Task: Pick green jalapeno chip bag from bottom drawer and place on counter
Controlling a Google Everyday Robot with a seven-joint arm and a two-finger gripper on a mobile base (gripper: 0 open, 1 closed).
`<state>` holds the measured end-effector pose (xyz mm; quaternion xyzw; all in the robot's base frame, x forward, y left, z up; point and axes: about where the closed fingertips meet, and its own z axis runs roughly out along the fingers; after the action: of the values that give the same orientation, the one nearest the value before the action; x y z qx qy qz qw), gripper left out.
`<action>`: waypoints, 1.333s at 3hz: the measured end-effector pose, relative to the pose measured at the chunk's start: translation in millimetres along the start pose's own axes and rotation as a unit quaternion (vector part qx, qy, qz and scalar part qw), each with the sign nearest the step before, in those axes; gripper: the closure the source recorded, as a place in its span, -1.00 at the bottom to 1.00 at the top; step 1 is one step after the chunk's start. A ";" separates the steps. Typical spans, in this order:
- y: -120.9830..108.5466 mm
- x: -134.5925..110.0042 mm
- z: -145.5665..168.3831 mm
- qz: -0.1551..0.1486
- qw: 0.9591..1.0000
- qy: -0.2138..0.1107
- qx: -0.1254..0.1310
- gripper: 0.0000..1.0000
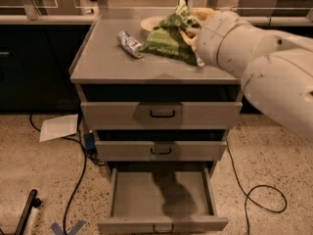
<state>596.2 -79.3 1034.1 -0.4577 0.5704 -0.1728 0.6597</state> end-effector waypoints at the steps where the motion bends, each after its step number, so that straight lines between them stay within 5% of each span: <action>1: -40.7 25.3 37.9 -0.017 1.000 0.007 0.011 1.00; 2: -54.1 38.2 89.5 -0.023 1.000 0.013 0.002 1.00; 4: -21.7 30.5 180.6 -0.032 0.998 0.016 -0.057 1.00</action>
Offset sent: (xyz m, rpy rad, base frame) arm 0.1976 0.0186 0.0083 -0.0696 0.0151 -0.0225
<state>775.9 -40.0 1020.8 -0.5097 0.5748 -0.1680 0.6178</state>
